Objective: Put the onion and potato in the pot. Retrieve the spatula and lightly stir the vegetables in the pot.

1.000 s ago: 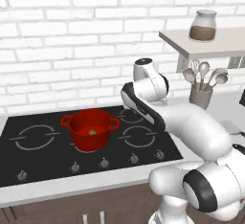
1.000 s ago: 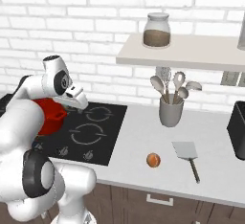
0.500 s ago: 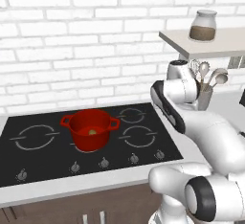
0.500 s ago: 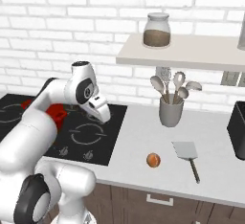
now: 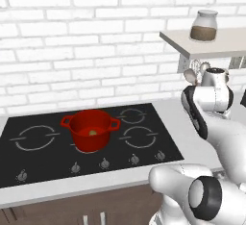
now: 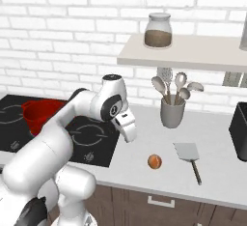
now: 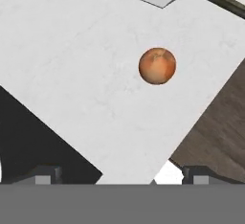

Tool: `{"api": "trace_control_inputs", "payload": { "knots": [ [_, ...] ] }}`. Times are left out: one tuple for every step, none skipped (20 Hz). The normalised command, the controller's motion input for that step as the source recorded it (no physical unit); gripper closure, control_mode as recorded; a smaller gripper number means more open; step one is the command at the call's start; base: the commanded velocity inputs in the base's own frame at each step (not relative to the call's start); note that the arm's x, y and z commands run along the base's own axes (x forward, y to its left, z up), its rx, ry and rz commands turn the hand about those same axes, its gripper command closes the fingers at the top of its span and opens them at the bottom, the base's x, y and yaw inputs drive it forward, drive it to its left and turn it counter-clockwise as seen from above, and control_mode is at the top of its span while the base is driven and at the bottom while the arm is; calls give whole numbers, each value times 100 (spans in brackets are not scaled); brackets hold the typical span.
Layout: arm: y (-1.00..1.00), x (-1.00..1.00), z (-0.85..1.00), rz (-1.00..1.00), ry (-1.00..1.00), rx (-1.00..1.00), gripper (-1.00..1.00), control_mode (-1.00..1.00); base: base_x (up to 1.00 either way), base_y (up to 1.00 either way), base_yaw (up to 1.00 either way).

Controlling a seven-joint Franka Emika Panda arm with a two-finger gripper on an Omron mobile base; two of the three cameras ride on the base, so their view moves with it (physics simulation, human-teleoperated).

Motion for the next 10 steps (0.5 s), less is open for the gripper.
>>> {"api": "trace_control_inputs", "payload": {
  "knots": [
    [-100,-14,-27,-17,0,0,-100,-100,0,0,0],
    [-100,-9,-28,-15,0,0,-100,-100,0,0,0],
    [-100,-4,-33,-13,1,0,-100,-100,0,0,0],
    [-100,0,-37,-13,2,0,-100,-100,0,0,0],
    [-100,0,-41,-11,0,0,-100,-100,0,0,0],
    [-100,0,-44,-9,0,0,-100,-100,0,0,0],
    [-95,0,-46,-7,0,0,-100,-100,0,0,0],
    [-87,0,-49,-4,0,0,-100,-100,0,0,0],
    [-85,0,-48,-3,0,0,-100,-100,0,0,0],
    [-77,0,-49,-1,0,0,-100,-100,0,0,0]
  ]
}}
